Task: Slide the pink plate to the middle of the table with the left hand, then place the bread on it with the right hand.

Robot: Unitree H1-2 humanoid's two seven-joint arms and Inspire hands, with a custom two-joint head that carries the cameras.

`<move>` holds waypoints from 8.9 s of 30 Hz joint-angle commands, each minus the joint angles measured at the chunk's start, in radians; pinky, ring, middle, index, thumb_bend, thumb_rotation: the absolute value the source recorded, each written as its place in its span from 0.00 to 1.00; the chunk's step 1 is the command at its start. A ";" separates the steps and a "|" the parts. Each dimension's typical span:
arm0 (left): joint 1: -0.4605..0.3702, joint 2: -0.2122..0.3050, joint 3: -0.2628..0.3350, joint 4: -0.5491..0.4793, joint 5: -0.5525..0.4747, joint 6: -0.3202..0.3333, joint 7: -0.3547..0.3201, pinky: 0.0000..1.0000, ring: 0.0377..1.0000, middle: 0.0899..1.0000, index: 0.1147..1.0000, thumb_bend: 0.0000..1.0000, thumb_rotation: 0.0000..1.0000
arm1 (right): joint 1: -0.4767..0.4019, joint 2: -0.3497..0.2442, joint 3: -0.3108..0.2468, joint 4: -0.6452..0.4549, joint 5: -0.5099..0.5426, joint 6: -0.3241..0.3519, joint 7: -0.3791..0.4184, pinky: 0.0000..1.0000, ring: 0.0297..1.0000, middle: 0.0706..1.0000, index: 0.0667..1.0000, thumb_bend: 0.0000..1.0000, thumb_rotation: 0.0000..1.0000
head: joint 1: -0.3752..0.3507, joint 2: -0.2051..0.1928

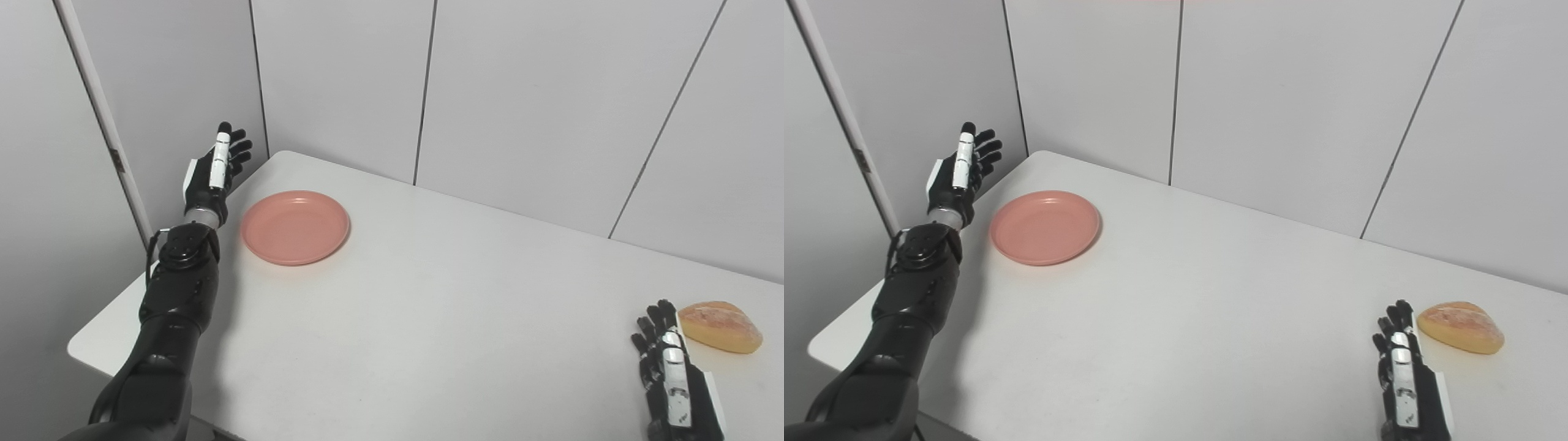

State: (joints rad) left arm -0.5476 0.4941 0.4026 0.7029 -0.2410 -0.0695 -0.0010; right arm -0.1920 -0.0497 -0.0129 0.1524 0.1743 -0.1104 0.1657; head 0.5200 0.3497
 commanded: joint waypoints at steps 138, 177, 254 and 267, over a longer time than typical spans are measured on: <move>-0.022 -0.264 -0.307 -0.043 -0.047 0.010 -0.370 0.89 0.82 0.83 0.83 0.65 1.00 | -0.082 0.155 0.070 -0.023 -0.182 0.038 -0.172 1.00 1.00 1.00 1.00 0.61 0.83 | -0.607 0.276; 0.182 -0.459 -0.355 -0.439 0.025 0.164 -0.190 0.96 0.88 0.87 0.85 0.65 1.00 | -0.088 0.137 0.063 -0.047 -0.177 0.082 -0.172 1.00 1.00 1.00 0.99 0.62 0.85 | -0.632 0.310; 0.240 -0.470 -0.403 -0.473 0.044 0.107 -0.230 0.96 0.88 0.88 0.86 0.68 1.00 | -0.329 -0.360 0.054 -0.067 -0.612 0.180 -0.085 0.79 0.87 0.89 0.87 0.83 0.39 | -0.769 0.295; 0.242 -0.468 -0.398 -0.488 0.036 0.128 -0.231 1.00 0.89 0.90 0.87 0.67 1.00 | -0.460 -0.511 0.126 0.172 -0.652 0.085 -0.021 0.76 0.84 0.87 0.85 0.91 0.40 | -0.772 0.297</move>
State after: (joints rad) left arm -0.2879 0.0267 0.0035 0.2388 -0.1976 0.0600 -0.2327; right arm -0.5885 -0.5295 0.1149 0.3268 -0.4764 0.0232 0.1468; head -0.2531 0.6473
